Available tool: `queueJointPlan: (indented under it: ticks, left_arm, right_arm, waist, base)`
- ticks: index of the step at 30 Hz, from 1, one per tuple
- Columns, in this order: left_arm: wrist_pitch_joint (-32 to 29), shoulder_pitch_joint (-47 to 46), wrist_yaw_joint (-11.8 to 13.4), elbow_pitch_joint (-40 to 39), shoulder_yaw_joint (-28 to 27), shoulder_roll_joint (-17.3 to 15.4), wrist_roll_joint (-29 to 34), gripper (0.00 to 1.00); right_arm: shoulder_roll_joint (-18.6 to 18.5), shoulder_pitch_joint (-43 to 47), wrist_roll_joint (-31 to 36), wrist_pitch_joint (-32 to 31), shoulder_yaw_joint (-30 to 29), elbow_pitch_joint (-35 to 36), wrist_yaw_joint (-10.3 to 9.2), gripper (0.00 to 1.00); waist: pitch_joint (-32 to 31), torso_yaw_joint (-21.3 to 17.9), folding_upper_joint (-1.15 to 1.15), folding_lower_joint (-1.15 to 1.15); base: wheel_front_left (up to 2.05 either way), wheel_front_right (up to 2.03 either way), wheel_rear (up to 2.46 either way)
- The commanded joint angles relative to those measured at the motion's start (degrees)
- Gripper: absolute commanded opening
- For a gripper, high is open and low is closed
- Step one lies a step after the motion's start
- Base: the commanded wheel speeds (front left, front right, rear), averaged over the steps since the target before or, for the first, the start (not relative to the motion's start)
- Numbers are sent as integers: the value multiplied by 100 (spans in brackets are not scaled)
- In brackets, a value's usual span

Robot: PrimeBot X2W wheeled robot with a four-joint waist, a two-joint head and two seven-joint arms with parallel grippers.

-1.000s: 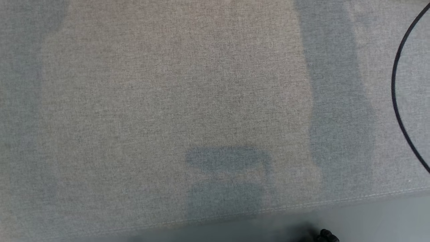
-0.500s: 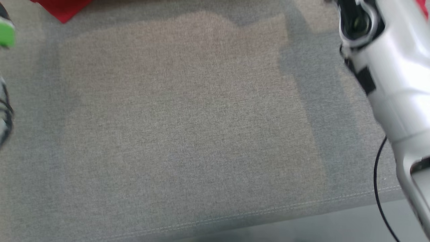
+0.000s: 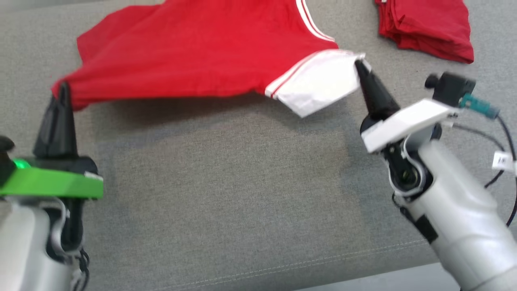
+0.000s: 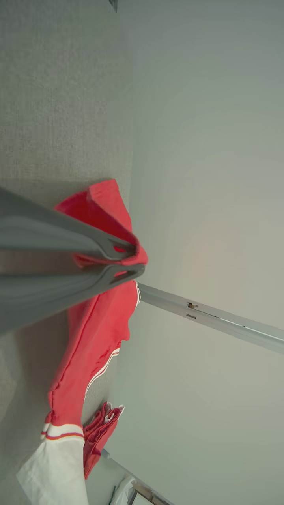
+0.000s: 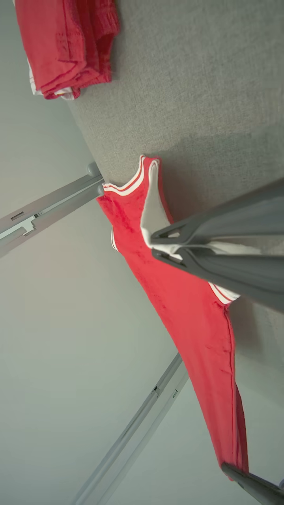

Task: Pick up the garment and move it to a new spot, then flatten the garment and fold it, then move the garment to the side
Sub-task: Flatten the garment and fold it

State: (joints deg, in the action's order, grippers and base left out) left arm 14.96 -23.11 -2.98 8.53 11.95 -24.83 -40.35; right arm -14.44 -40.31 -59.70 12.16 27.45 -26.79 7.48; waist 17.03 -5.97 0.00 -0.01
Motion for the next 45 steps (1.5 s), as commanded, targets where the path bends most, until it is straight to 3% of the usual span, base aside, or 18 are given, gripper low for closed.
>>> queueJointPlan:
  ticks: [1,11,21,32,45]
  left_arm:
    - [22,362,5,-68,-132,153,112,0]
    - [22,1532,-181,59,-632,942,543,0]
    - [22,2412,-358,529,-939,1677,1006,0]
    - [23,2687,-434,980,-1336,1880,1486,0]
    - [23,2347,-452,1025,-1268,1884,1702,0]
  right_arm:
    - [29,369,-18,70,-13,127,1,0]
    - [4,1725,158,116,-444,479,0,0]
    - [141,2956,651,-371,-968,854,1,0]
    - [638,3939,1370,-1141,-1365,1267,0,0]
    - [925,3775,1620,-1591,-1874,1938,1,0]
  waist:
    - [-210,-20,0,1]
    - [-542,-33,0,1]
    - [-895,27,0,1]
    - [-1080,171,0,1]
    - [-1107,139,0,1]
  base:
    - [0,0,0]
    - [0,0,0]
    - [0,0,0]
    - [0,0,0]
    - [0,0,0]
